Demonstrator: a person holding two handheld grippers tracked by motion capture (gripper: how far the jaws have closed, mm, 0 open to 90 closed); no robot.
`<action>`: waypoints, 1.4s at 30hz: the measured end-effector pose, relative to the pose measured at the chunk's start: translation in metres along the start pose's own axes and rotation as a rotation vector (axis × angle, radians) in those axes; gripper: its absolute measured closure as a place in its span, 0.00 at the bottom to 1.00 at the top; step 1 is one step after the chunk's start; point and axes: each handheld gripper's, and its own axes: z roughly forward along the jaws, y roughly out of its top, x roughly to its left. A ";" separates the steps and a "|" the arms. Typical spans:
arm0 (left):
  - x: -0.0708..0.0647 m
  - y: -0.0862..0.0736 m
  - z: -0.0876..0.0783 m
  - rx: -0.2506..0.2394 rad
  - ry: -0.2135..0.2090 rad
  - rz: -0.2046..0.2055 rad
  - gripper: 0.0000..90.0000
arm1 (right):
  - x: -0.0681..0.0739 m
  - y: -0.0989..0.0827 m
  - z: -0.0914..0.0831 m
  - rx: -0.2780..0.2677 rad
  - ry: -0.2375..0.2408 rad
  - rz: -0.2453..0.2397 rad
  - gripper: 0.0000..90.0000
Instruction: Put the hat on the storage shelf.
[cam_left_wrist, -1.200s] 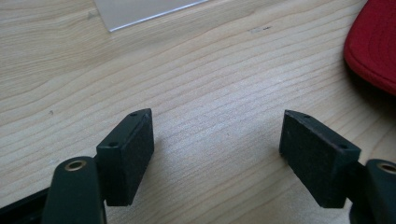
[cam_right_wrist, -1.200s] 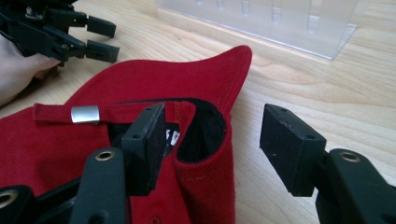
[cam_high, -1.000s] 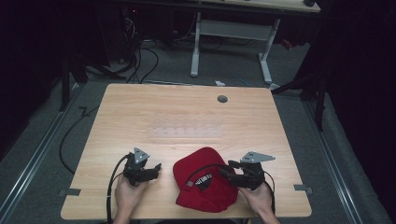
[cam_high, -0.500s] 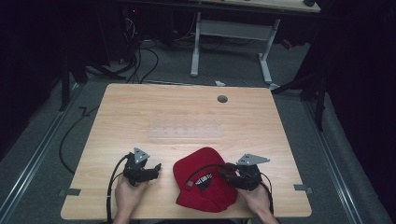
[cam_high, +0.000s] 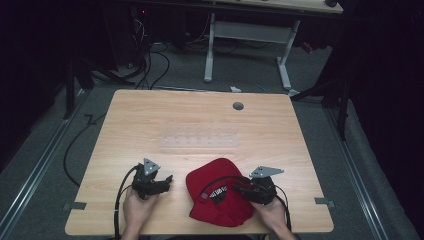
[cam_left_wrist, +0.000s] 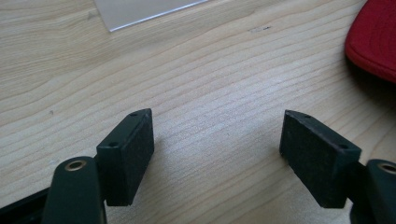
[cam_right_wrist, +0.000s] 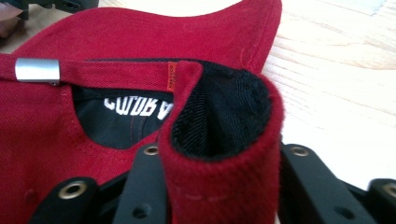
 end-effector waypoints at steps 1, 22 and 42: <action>0.000 0.000 0.000 0.000 0.000 0.000 0.29 | 0.000 0.000 0.000 0.000 0.006 0.003 0.78; 0.000 0.000 0.000 -0.001 0.001 -0.002 0.29 | -0.004 0.005 -0.007 -0.034 0.096 0.064 0.94; 0.000 0.000 0.000 0.011 -0.019 0.007 0.27 | -0.014 0.023 -0.034 -0.097 0.099 0.089 0.94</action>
